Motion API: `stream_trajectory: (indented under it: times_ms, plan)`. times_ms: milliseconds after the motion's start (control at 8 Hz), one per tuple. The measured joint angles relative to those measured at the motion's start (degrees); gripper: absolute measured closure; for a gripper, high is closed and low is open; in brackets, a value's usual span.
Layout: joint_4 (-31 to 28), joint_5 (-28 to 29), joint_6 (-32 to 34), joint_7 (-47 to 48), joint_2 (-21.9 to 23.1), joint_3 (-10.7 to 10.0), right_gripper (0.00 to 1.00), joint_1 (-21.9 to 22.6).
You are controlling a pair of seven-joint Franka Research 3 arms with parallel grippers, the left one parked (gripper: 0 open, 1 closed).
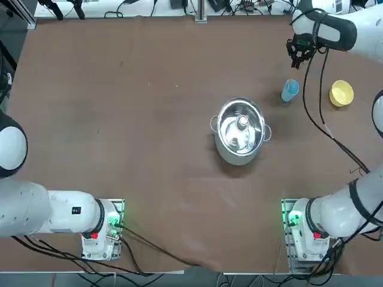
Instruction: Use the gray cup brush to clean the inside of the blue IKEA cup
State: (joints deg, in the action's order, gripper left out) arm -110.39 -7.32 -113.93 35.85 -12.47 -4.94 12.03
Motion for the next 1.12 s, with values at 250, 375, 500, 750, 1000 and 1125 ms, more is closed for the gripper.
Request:
stream_trajectory:
  times_ms: [250, 375, 500, 750, 1000, 1125]
  plan:
    - [-1.3, 0.0, -0.1, 0.0, 0.0, -0.6, 0.96, -0.3]
    - [-2.1, 0.0, -0.1, 0.0, 0.0, -0.8, 0.96, -0.8]
    - [-2.7, 0.0, -0.2, 0.0, -0.1, -1.0, 0.96, -1.5]
    - [-2.8, 0.0, -1.0, 0.0, -0.1, -1.1, 0.96, -2.6]
    - [-2.5, 0.0, -3.8, 0.1, -0.6, -1.0, 0.96, -2.8]
    - [-1.8, 0.0, -4.7, 0.9, -1.3, -0.9, 0.96, -2.7]
